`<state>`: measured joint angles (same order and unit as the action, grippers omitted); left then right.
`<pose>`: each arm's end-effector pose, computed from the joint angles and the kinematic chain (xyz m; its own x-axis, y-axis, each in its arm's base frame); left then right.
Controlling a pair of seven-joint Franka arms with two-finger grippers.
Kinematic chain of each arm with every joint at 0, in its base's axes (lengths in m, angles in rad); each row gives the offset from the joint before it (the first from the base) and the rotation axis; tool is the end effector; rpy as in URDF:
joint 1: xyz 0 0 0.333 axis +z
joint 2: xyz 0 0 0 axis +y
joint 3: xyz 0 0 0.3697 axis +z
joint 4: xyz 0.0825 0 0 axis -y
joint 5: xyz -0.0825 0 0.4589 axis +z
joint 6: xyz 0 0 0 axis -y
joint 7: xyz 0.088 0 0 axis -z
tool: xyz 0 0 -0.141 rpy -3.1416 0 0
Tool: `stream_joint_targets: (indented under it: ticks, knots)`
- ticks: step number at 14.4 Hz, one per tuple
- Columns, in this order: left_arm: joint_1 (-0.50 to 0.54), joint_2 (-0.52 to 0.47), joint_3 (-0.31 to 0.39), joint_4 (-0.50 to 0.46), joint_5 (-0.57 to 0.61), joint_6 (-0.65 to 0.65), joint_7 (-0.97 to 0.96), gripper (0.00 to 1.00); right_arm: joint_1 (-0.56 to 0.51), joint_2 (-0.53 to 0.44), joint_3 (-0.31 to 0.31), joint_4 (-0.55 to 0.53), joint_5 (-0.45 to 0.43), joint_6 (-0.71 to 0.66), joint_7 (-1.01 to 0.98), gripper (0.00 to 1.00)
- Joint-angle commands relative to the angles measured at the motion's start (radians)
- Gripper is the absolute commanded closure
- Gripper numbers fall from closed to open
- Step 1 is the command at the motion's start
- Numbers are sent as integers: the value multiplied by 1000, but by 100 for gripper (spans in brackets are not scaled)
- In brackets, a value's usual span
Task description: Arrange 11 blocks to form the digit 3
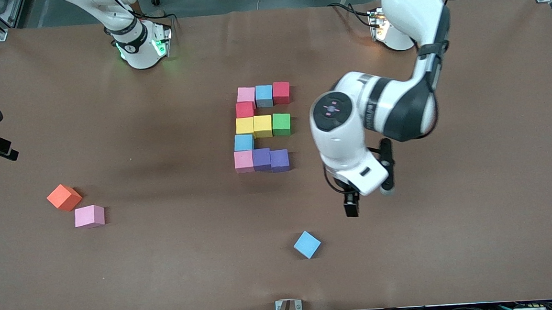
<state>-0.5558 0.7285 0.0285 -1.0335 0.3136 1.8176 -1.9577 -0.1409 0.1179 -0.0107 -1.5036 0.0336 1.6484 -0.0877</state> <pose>0.7665 -0.4143 0.4182 0.1838 0.9419 0.2811 0.9586 -0.2350 0.1606 0.6726 -0.0978 0.6111 0.9974 -0.0663 0.0296 -0.0654 -0.9974 -0.0298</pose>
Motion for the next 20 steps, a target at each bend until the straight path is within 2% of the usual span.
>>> stream_joint_targets:
  ticks: [1,6,8,13,17,19,20]
  knots:
    - [100,-81,-13,-30,-65,-23,207,0,41,-12,8,3,-11,1,-6,0]
    - [249,-135,-13,-46,-149,-67,567,0,44,-9,6,10,2,7,-4,0]
    - [276,-214,-13,-127,-157,-90,713,0,46,-9,6,22,0,5,-7,0]
    - [365,-450,-13,-420,-185,-69,1139,0,44,-9,8,23,3,2,-4,0]
    - [470,-593,-30,-546,-241,-72,1431,0,107,-10,-21,26,-11,7,5,0]
    - [522,-632,-39,-574,-261,-78,1554,0,132,-12,-44,26,-3,4,5,0]
    - [557,-644,-68,-576,-283,-87,1601,0,154,-14,-61,25,-7,5,5,0]
